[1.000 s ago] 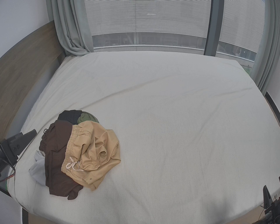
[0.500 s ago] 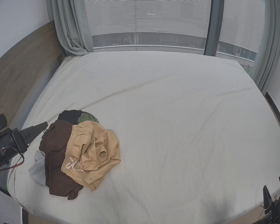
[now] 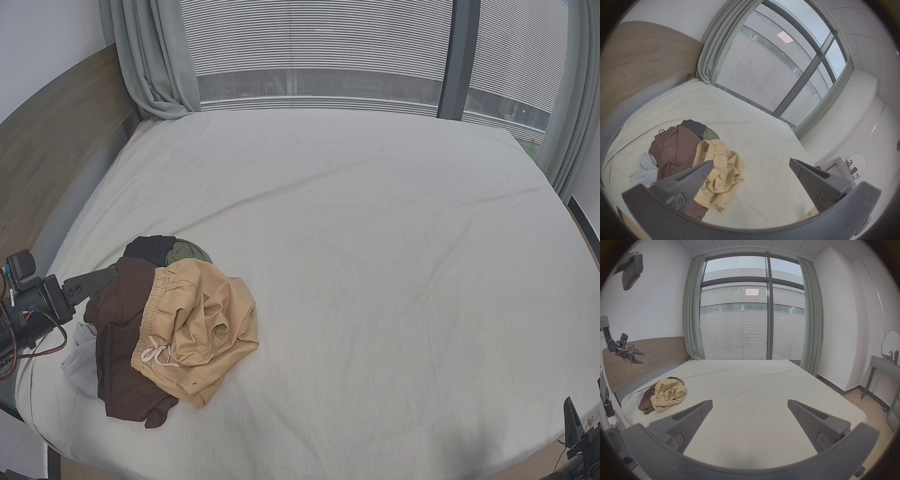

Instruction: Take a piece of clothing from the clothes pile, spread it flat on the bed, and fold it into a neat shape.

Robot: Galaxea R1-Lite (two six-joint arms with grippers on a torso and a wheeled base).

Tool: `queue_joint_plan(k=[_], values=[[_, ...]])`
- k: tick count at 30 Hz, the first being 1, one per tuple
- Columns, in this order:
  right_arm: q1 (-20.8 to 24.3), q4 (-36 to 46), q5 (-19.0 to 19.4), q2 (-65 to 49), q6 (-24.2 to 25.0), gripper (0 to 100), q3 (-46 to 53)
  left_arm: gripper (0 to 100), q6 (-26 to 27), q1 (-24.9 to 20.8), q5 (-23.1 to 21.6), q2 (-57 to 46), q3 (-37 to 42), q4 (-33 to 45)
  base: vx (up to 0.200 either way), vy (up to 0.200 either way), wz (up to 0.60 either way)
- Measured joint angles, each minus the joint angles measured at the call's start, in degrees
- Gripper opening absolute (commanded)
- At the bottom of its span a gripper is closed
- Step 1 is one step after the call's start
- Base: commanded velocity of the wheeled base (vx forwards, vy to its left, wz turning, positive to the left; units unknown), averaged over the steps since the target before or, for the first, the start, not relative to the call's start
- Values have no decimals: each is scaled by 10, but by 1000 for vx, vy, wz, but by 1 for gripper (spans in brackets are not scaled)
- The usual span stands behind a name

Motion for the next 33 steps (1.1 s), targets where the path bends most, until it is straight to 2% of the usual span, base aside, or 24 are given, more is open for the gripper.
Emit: queue_joint_plan(k=[13, 33], values=[[0, 0, 0, 0, 0, 100, 0, 100, 0, 21, -34, 83, -12, -19, 0, 0, 0], [0, 0, 3, 0, -2, 100, 0, 100, -1, 50, -40, 251, -66, -96, 0, 0, 0]])
